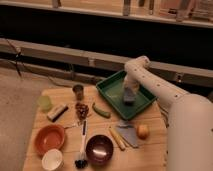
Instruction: Wipe tray with sponge
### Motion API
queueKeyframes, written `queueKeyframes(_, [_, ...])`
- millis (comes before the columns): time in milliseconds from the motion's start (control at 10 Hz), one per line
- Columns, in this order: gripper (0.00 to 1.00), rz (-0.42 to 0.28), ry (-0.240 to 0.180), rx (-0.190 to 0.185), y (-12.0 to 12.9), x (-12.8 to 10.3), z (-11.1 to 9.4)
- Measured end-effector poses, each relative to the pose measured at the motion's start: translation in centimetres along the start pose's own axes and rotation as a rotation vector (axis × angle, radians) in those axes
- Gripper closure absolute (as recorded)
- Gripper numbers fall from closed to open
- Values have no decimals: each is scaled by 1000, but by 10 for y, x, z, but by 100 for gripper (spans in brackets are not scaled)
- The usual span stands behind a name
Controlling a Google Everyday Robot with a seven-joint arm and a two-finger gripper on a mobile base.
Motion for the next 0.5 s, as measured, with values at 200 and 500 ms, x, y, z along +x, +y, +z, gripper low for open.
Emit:
queueKeyframes(200, [100, 0, 8, 11, -8, -8, 0])
queueKeyframes(500, [100, -8, 28, 24, -21, -7, 1])
